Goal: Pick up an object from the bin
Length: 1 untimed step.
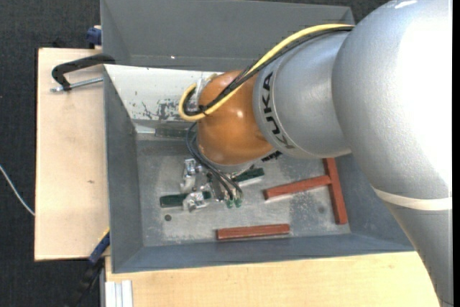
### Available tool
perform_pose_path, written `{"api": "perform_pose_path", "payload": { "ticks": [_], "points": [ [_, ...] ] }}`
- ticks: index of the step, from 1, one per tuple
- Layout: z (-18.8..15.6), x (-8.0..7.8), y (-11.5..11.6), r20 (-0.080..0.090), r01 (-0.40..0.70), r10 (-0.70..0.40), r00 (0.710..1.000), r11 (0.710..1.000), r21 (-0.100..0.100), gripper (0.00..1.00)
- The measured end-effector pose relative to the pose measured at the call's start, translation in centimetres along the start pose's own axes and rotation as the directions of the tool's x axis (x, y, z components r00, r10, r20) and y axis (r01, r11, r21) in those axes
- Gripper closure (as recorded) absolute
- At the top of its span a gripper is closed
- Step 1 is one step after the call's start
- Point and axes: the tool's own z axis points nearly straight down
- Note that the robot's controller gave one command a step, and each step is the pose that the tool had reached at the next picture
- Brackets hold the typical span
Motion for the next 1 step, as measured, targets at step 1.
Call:
{"api": "perform_pose_path", "payload": {
  "ticks": [1],
  "points": [
    [-19.82,0.53,1.4,0.007,0.003,-0.003,1.0,1.0,0.002,1.0]
  ]
}}
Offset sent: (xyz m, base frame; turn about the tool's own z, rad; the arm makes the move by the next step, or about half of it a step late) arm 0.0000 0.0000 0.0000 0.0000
